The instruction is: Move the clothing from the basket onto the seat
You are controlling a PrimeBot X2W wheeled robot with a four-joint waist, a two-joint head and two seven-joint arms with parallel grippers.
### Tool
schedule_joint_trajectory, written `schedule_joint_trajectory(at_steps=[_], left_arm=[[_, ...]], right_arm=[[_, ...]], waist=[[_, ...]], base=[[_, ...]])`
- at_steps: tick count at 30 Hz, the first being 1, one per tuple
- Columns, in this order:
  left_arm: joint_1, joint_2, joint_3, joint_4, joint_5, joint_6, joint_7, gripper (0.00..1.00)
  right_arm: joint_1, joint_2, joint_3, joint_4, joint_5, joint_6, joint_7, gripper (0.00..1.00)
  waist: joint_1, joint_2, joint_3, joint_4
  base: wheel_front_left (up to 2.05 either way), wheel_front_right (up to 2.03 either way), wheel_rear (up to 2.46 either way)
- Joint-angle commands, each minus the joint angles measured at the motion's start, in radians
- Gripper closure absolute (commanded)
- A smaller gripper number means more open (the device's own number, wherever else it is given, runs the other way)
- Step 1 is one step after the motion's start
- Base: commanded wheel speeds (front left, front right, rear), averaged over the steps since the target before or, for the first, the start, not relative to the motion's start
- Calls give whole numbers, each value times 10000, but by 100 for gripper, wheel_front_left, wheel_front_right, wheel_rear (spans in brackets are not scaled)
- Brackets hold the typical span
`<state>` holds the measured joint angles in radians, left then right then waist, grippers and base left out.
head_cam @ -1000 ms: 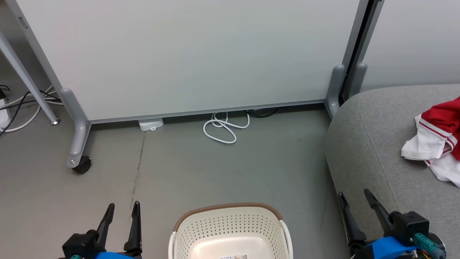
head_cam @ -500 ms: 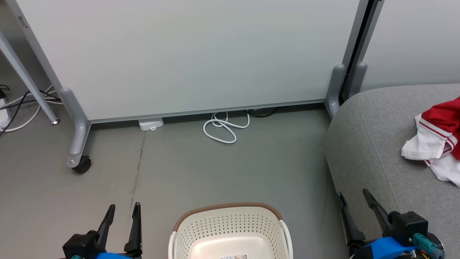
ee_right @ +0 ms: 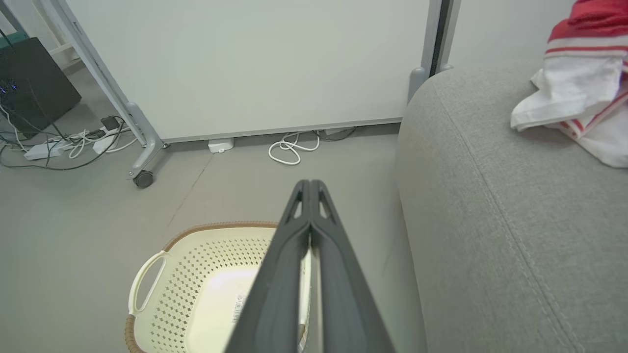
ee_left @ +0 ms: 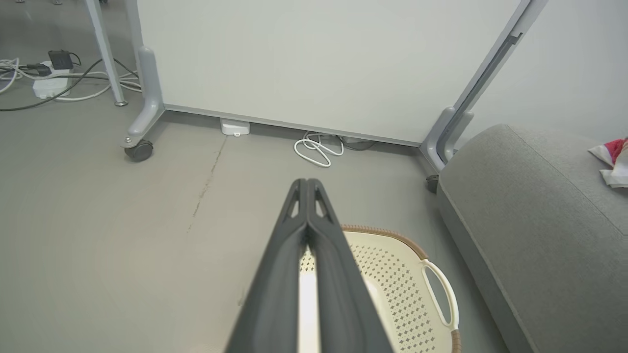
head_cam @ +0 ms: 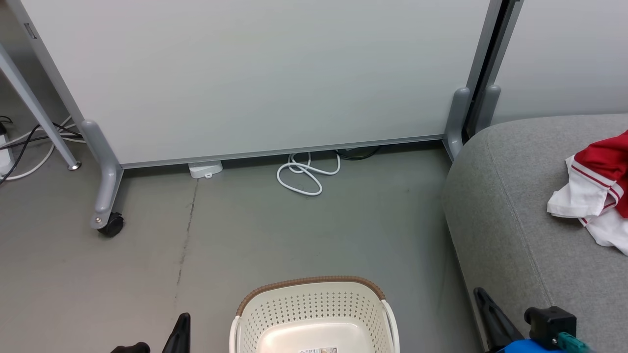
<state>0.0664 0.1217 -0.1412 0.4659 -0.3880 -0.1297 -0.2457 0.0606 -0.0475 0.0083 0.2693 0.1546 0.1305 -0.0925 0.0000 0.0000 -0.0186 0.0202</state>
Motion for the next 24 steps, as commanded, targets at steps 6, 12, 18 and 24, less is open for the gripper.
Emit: schedule_joint_trajectory(at_steps=[6, 12, 18, 24], left_arm=[[-280, -6, 281, -337, -1129, -1, 314, 100], [-419, -66, 478, -504, -2079, -2, 596, 100], [-548, -121, 660, -658, -2964, -3, 856, 100], [-668, -171, 835, -802, -3793, -4, 1101, 100]], right_arm=[[-229, -10, -130, -163, 1351, 0, 175, 100], [-367, -12, -225, -177, 2483, 0, 336, 100], [-493, -15, -314, -190, 3536, 1, 487, 100], [-609, -17, -396, -201, 4522, 1, 629, 100]], waist=[[0, 0, 11, -9], [0, 0, 21, -19], [0, 0, 32, -29], [0, 0, 42, -39]], base=[[0, 0, 0], [0, 0, 0], [0, 0, 0], [0, 0, 0]])
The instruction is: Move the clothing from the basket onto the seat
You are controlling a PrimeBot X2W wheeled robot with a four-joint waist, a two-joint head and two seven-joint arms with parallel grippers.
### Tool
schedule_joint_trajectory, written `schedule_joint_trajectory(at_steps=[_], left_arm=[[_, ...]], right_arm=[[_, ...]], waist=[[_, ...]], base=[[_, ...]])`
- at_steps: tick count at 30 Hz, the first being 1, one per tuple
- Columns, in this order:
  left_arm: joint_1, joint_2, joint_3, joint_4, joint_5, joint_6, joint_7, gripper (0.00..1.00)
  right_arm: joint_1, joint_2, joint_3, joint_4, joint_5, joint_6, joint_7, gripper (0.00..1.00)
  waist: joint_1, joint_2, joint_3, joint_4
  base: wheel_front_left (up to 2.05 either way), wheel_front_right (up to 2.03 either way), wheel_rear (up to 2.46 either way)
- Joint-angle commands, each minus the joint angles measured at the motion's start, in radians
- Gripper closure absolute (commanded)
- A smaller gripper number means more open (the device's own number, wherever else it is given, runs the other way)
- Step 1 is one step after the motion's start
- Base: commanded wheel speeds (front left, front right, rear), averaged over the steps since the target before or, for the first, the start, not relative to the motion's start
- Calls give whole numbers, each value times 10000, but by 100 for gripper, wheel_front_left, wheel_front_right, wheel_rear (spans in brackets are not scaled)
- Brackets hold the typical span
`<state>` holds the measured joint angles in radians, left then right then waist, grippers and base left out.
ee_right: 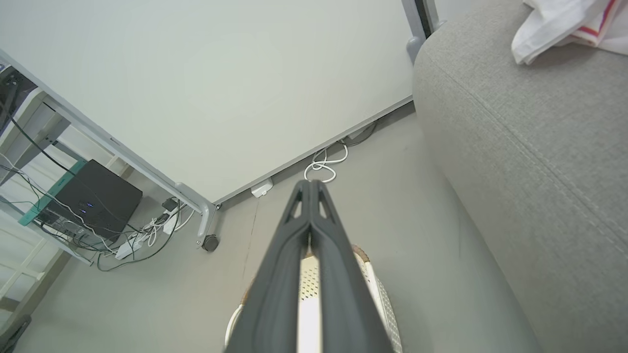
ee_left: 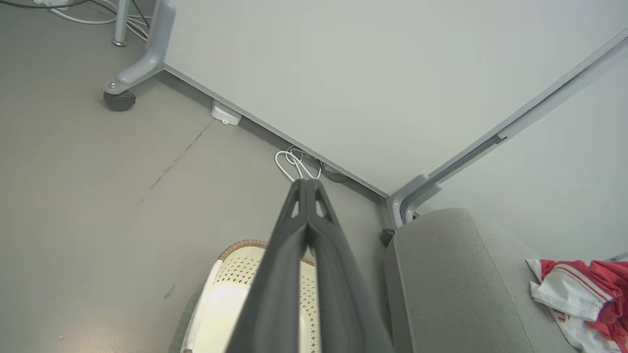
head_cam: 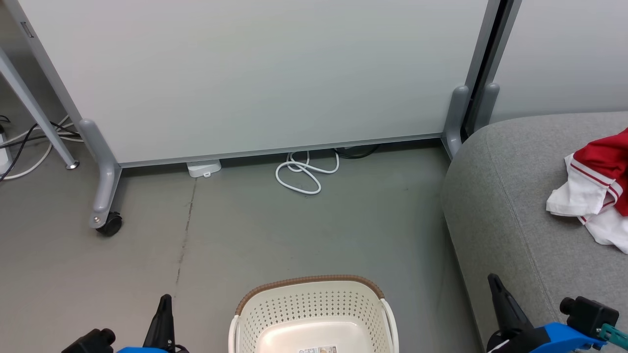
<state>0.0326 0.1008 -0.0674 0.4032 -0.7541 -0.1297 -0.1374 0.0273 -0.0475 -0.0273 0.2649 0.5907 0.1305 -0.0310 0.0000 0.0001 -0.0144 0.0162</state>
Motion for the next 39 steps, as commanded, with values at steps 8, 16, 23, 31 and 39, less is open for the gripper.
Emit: schedule_joint_trajectory(at_steps=[8, 16, 23, 31, 39], left_arm=[[-472, -26, 306, -351, -1147, -5, 322, 100], [-604, -87, 502, -513, -2080, -6, 597, 100], [-718, -137, 662, -644, -2839, -7, 829, 100], [-820, -190, 828, -782, -3645, -8, 1069, 100], [-925, -235, 987, -911, -4394, -9, 1289, 100]], right_arm=[[-419, -19, -141, -170, 1371, 1, 188, 100], [-557, -22, -236, -183, 2489, 1, 347, 100], [-657, -24, -310, -191, 3386, 2, 475, 100], [-771, -27, -390, -197, 4350, 2, 619, 100], [-881, -30, -464, -204, 5231, 3, 743, 100]], waist=[[0, -1, 14, -13], [0, -1, 28, -26], [0, -1, 40, -37], [0, -1, 54, -50], [0, -1, 69, -63]], base=[[0, 0, 0], [0, 0, 0], [0, 0, 0], [0, 0, 0], [0, 0, 0]])
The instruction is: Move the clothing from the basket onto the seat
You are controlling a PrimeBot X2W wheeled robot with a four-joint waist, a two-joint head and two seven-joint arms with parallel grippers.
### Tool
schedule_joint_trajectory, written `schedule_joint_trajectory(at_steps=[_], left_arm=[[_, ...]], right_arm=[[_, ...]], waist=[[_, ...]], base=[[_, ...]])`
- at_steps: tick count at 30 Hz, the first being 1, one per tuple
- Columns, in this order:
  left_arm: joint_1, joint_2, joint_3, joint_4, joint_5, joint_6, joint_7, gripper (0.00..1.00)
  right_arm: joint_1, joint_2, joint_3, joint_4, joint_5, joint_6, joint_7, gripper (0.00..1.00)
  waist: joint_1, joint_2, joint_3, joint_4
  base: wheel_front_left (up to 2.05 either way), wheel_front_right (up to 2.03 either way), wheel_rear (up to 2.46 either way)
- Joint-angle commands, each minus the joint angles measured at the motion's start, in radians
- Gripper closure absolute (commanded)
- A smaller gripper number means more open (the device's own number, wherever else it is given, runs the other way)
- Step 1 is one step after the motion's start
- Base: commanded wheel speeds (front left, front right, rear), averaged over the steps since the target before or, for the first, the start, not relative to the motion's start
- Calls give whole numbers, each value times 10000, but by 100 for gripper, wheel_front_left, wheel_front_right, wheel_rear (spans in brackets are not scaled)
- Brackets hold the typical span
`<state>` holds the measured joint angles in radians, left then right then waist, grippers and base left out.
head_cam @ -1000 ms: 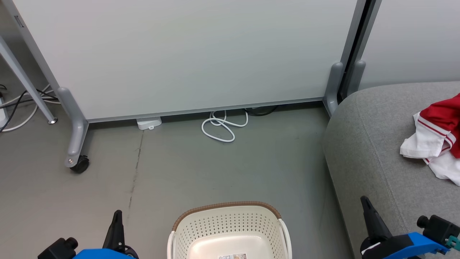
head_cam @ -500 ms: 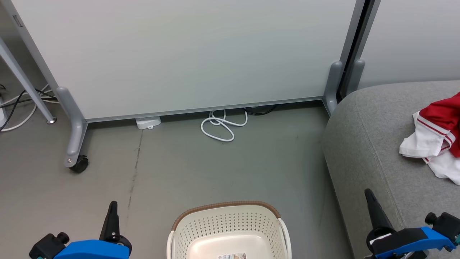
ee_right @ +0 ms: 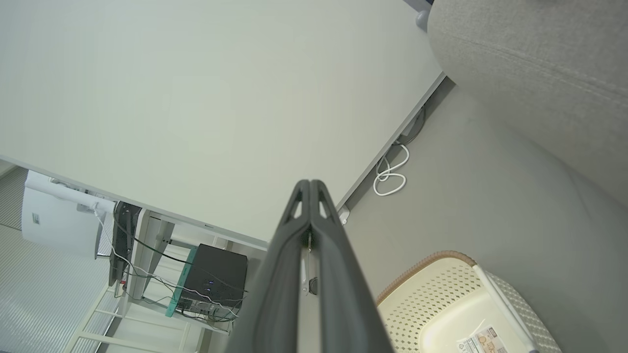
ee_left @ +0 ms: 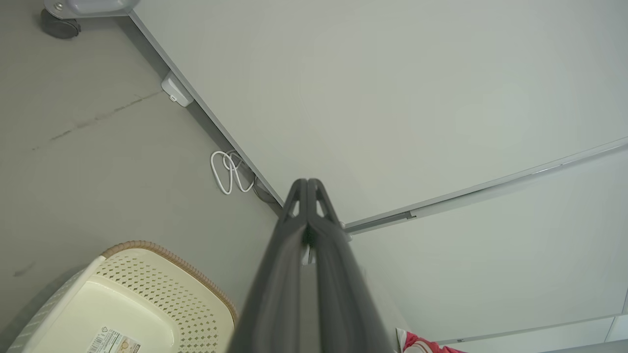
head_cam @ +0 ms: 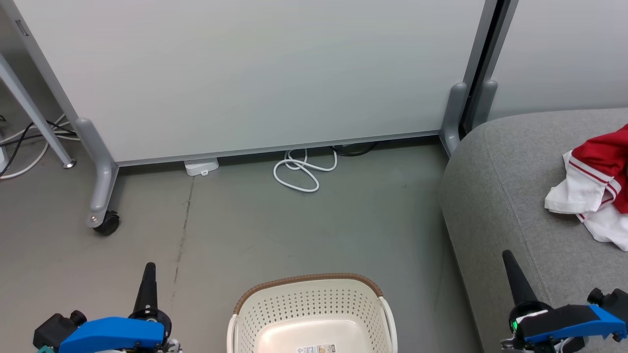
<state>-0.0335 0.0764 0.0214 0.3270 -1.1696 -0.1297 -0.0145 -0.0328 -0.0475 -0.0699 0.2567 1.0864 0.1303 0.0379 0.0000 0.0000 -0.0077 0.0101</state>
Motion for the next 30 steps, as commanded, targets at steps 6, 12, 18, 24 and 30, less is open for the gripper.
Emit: schedule_joint_trajectory(at_steps=[6, 12, 18, 24, 30], left_arm=[[-327, -18, 192, -228, -676, -10, 199, 100], [-397, -50, 288, -310, -1173, -11, 337, 100], [-450, -81, 395, -390, -1647, -11, 487, 100], [-520, -113, 492, -466, -2105, -12, 626, 100], [-578, -135, 573, -538, -2540, -13, 753, 100]], right_arm=[[-324, -32, -85, -123, 799, 5, 130, 100], [-387, -33, -134, -126, 1395, 5, 217, 100], [-463, -35, -181, -128, 1968, 5, 301, 100], [-516, -37, -226, -133, 2512, 6, 387, 100], [-584, -39, -267, -136, 3027, 6, 458, 100]], waist=[[0, 0, 11, -10], [0, 0, 22, -20], [0, 0, 32, -30], [0, 0, 43, -40], [0, 0, 53, -50]], base=[[0, 0, 0], [0, 0, 0], [0, 0, 0], [0, 0, 0], [0, 0, 0]])
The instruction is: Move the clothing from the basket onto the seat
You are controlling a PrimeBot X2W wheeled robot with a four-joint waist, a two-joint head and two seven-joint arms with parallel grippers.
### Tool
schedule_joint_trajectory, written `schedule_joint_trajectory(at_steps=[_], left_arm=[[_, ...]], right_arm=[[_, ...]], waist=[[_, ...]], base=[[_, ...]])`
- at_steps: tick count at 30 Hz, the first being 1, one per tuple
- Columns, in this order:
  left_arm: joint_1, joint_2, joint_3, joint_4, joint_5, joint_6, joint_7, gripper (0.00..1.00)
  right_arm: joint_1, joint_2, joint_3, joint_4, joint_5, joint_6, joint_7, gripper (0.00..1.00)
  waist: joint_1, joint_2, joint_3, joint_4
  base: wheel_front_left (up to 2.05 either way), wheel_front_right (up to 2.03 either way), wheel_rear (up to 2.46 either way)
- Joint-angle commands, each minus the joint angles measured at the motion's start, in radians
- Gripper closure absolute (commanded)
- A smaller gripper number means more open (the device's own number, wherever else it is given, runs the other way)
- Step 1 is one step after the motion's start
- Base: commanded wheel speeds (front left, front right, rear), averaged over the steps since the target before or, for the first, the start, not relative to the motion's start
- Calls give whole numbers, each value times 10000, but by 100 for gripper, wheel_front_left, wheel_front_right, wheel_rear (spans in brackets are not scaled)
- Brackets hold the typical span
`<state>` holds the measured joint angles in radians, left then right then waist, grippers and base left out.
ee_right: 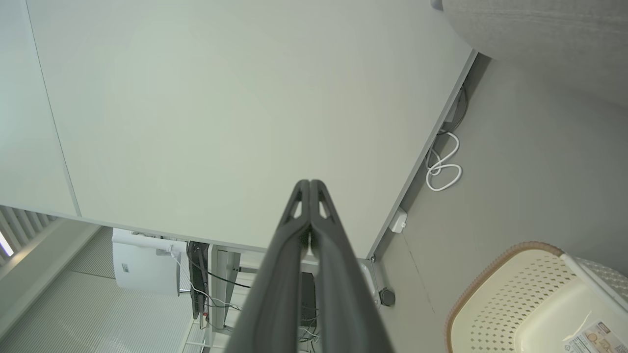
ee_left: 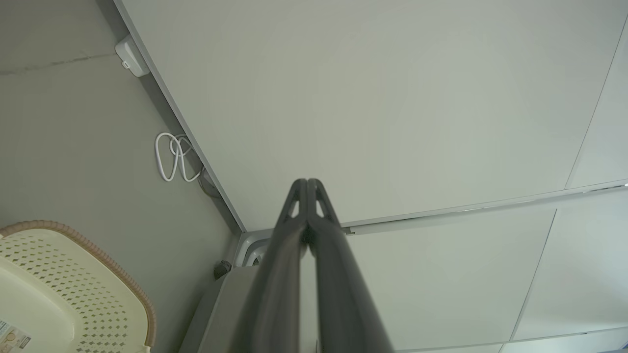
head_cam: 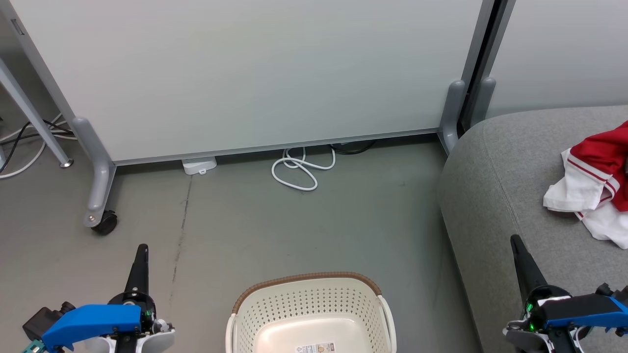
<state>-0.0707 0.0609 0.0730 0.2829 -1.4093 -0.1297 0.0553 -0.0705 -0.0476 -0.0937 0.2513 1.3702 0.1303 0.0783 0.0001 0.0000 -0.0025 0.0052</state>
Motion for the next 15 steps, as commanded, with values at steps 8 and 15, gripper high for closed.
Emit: schedule_joint_trajectory(at_steps=[8, 15], left_arm=[[-268, -17, 176, -186, -688, -14, 229, 100], [-338, -51, 271, -262, -1132, -15, 347, 100]], right_arm=[[-277, -38, -83, -83, 834, 6, 148, 100], [-315, -39, -128, -76, 1369, 7, 221, 100]], waist=[[-1, 0, 15, -14], [-1, 0, 27, -25]], base=[[0, 0, 0], [0, 0, 0]])
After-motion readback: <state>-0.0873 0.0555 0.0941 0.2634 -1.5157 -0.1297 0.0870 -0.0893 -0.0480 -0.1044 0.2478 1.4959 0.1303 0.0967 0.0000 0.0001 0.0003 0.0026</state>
